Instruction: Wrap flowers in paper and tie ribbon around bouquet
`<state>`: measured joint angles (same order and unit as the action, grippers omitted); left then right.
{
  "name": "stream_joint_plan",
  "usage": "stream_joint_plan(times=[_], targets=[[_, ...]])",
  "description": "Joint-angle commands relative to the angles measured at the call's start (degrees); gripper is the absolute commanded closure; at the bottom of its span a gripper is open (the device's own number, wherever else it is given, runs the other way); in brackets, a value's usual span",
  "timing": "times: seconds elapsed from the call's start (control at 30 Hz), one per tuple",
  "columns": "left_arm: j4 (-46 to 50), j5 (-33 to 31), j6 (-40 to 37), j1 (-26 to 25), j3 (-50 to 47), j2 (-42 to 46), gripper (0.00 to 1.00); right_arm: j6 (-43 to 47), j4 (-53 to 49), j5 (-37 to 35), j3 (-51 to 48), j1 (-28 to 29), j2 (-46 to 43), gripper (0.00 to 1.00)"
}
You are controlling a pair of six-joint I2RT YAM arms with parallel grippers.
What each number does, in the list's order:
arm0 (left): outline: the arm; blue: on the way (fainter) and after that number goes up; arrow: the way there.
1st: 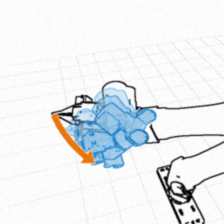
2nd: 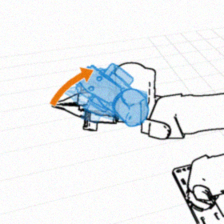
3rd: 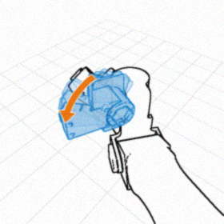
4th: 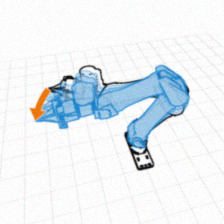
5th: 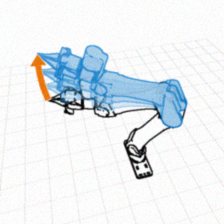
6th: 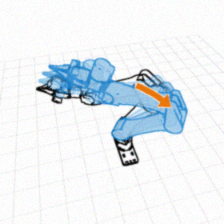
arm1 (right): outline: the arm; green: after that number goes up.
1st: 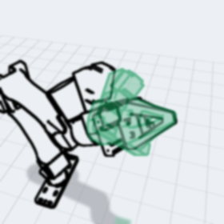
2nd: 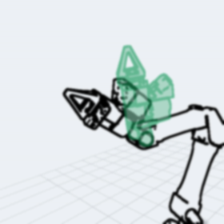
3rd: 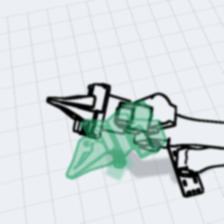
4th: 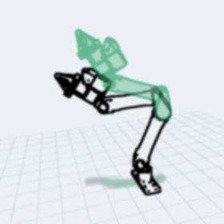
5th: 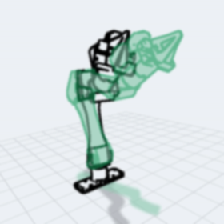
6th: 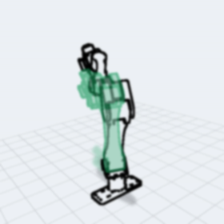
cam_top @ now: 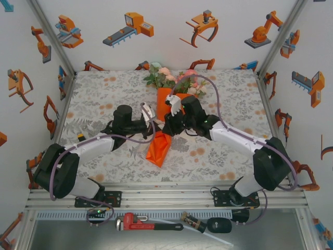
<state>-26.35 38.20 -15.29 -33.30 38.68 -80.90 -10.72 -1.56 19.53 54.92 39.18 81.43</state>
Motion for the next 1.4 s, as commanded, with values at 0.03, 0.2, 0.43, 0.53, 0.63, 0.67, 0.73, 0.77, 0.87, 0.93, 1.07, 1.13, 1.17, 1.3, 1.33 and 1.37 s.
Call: stream_joint_plan(times=[0.03,0.2,0.43,0.53,0.63,0.67,0.73,0.77,0.87,0.93,1.07,1.13,1.17,1.3,1.33,1.37], targets=[[-0.53,-1.72,1.82,0.16,2.23,-0.48,1.00,-6.78,7.33,-3.23,-6.83,-3.08,-4.35,0.62],[1.82,-4.81,2.41,0.30,3.04,-0.25,1.00,-9.91,11.30,-3.20,-8.28,-3.58,-0.32,0.66],[1.89,-5.85,2.92,0.47,2.96,0.27,1.00,-8.25,13.53,-1.75,-4.80,-3.57,7.82,0.62],[2.21,-6.28,3.36,0.51,3.28,0.10,1.00,-7.78,14.52,1.26,-3.35,-3.50,10.69,0.61],[2.35,-6.14,3.74,0.52,3.42,-0.07,1.00,-7.79,14.82,0.96,-2.38,-3.49,12.45,0.65],[2.48,-6.12,3.91,0.54,3.52,-0.10,1.00,-7.67,14.82,0.33,-2.28,-3.49,12.62,0.70],[2.67,-6.41,4.35,0.52,3.65,-0.27,1.00,-6.96,14.92,0.38,-2.25,-3.49,12.54,0.87],[2.99,-7.06,5.09,0.52,3.83,-0.51,1.00,-6.72,15.01,0.42,-2.26,-3.49,12.08,0.94],[6.57,-7.86,8.06,0.43,5.78,-1.66,1.00,-6.84,15.22,0.57,-2.91,-3.49,9.83,1.00],[9.33,-7.02,9.33,-0.19,7.15,-2.82,1.00,-7.50,15.62,0.58,-3.57,-3.54,8.15,1.00],[11.40,-8.46,10.43,-2.00,7.91,-4.96,1.00,-8.87,16.49,1.68,-3.88,-3.58,6.32,1.00],[11.92,-8.90,10.63,-2.22,8.40,-6.09,1.00,-9.75,17.09,2.32,-3.90,-3.55,5.90,1.00],[12.40,-9.43,10.68,-2.33,8.75,-6.58,1.00,-10.06,17.52,2.88,-3.90,-3.52,5.78,1.00],[13.70,-11.56,10.66,-2.32,10.09,-8.43,1.00,-10.96,18.87,4.46,-4.04,-3.57,5.07,1.00],[13.56,-11.56,10.55,-2.38,10.34,-9.02,1.00,-11.20,19.45,5.25,-4.12,-3.58,5.04,1.00],[13.58,-11.80,10.66,-2.35,10.66,-9.67,1.00,-11.56,20.03,6.13,-4.26,-3.58,5.14,1.00]])
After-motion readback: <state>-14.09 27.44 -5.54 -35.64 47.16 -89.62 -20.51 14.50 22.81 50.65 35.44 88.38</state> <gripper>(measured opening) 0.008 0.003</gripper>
